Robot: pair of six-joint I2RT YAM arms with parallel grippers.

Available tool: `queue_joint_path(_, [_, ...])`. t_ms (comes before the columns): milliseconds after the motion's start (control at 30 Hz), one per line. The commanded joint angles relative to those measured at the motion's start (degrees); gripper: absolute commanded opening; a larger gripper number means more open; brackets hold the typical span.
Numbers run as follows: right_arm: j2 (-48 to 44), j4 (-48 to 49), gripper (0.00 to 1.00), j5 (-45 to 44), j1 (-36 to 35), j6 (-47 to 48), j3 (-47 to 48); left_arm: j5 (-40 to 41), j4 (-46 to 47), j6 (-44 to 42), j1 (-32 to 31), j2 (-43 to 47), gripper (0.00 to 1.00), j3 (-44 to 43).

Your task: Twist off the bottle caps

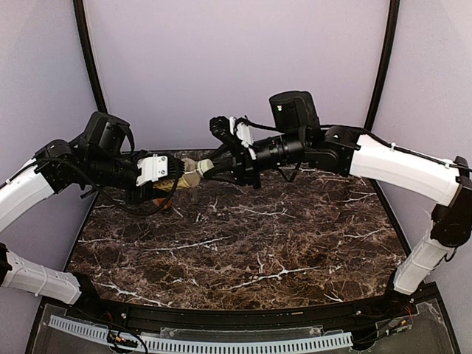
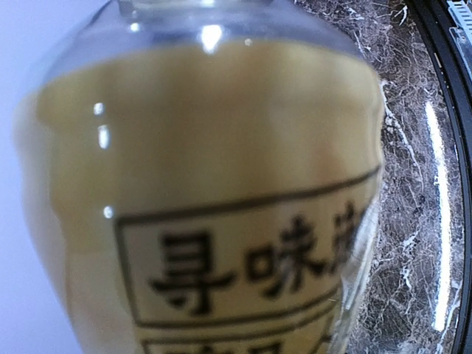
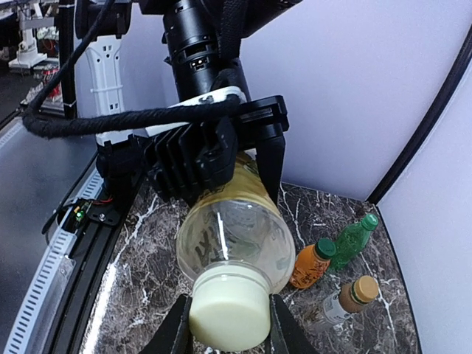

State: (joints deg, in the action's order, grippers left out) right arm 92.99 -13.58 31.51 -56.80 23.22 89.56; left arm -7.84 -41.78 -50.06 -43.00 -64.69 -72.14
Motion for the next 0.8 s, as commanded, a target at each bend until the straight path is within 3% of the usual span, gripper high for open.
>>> queue_joint_path(0, [0.0, -1.8, 0.43, -4.4, -1.1, 6.9, 0.5, -7.9, 0.6, 0.9, -1.2, 0.5, 0.27, -1.2])
queue_joint_path(67, [-1.3, -1.1, 0.68, -5.4, -1.1, 5.1, 0.5, -6.0, 2.2, 2.3, -1.3, 0.9, 0.27, -0.3])
queue_joint_path(167, [-4.2, 0.8, 0.84, -5.9, -1.1, 0.7, -1.3, -0.4, 6.6, 2.4, -1.3, 1.8, 0.27, 1.9])
queue_joint_path(267, [-7.4, 5.0, 0.93, -5.6, -0.5, -6.1, -4.4, 7.2, 11.6, 1.0, -1.2, 2.8, 0.28, 4.2])
queue_joint_path(400, [-8.4, 9.9, 0.93, -4.0, 1.2, -21.8, -5.2, 17.3, 21.3, -3.2, -1.2, 3.2, 0.29, 8.0])
queue_joint_path(600, [-2.0, 8.0, 0.82, -13.9, 4.0, -55.2, 0.2, 27.2, 36.9, -10.2, -1.3, 2.9, 0.29, 12.3])
queue_joint_path(767, [1.8, 12.2, 0.77, -9.5, 4.5, -61.2, 3.0, 29.1, 38.1, -12.2, -1.4, 2.2, 0.3, 12.7])
